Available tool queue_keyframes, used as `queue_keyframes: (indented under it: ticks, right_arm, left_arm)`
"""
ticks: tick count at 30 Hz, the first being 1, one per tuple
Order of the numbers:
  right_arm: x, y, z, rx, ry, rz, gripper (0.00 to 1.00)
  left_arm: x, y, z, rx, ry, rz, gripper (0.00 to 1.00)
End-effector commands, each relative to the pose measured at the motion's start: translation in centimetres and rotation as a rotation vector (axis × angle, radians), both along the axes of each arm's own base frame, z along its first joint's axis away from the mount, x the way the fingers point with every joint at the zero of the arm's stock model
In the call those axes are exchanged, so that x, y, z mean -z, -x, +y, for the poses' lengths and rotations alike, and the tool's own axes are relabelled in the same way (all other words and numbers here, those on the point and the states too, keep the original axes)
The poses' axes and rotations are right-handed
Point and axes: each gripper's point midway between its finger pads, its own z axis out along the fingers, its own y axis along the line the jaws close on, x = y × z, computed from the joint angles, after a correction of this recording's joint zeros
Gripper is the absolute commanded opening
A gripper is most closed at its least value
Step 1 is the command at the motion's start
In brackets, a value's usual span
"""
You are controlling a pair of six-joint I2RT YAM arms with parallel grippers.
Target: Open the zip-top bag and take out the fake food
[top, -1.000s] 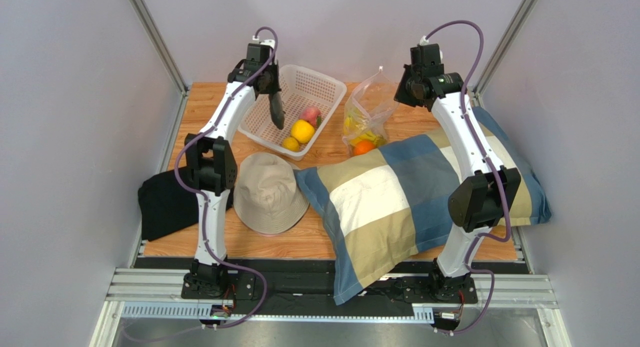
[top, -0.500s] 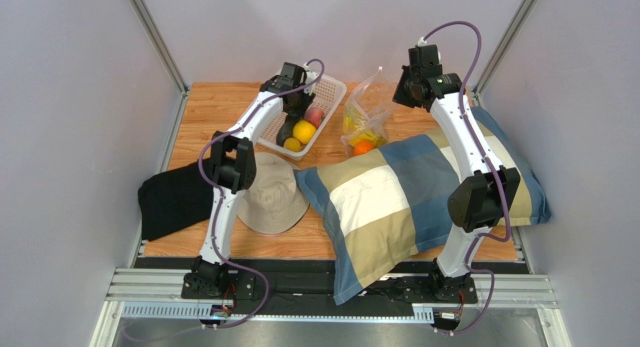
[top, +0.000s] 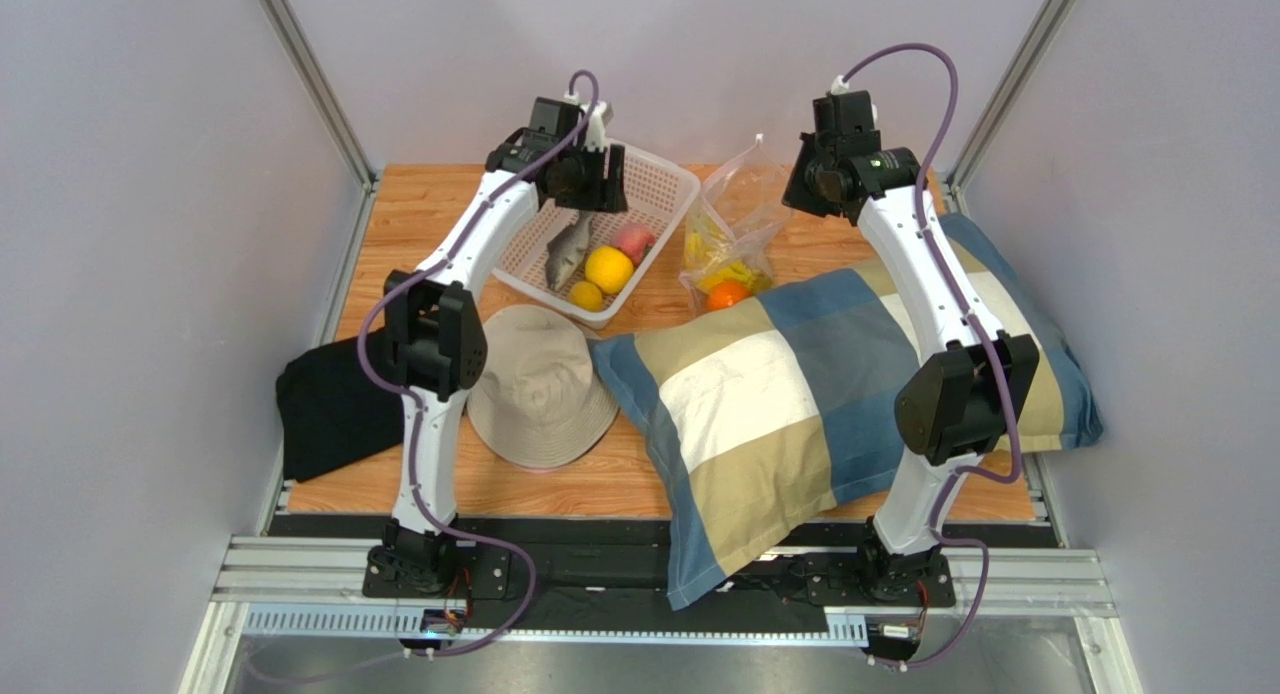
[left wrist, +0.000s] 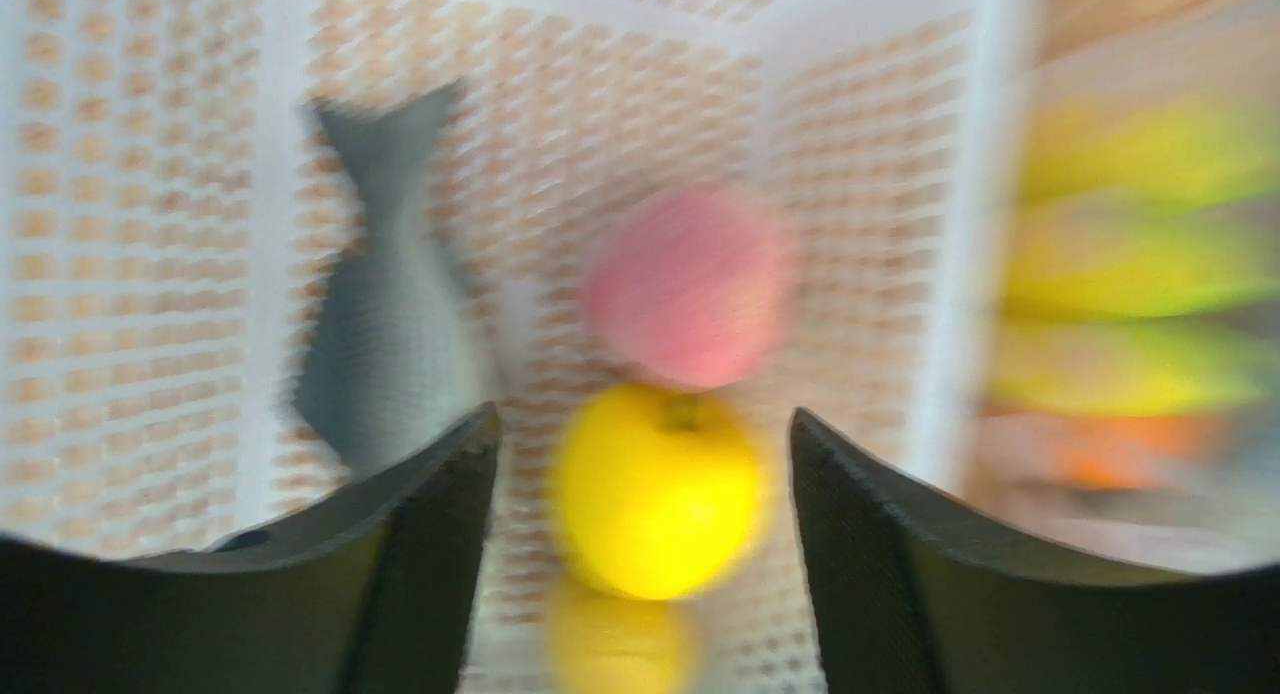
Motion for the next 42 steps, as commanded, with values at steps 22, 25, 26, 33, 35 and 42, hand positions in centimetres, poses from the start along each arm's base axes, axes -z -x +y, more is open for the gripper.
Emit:
queue_keyframes:
  ticks: [22,25,26,33,35,42]
  right_arm:
    - [-6.7,1.1,3.3,0.087,0.122,-0.194,0.0]
    - [-6.4,1.1,3.6,0.079,0.128,-0.188,0.0]
    - [-6.4,1.1,3.7,0.076,0.125,-0.19,0.0]
    - [-5.8,1.6,4.1,0.061,0.105,-0.172,0.0]
    - [-5.5,1.8,4.0,0.061,0.103,-0.16,0.0]
    - [-5.3,2.1,3.6,0.055,0.128,-0.158,0.0]
  left_arm:
    - [-11.0,6.2,-19.0,0.306,0.173,-0.325,0.12]
    - [-9.5,5.3,-17.7,0.244,0.094,-0.311,0.02]
    - [-9.2,5.3,-17.6,0.246,0.082,-0.312,0.02]
    - [-6.5,4.0,-17.8,0.273,0.019,-0.321,0.39]
    - [-5.5,3.7,-17.4,0.249,-0.009,-0.311,0.5]
    - [-3.5,2.5,-15.6,0.169,-0.107,-0.304,0.69]
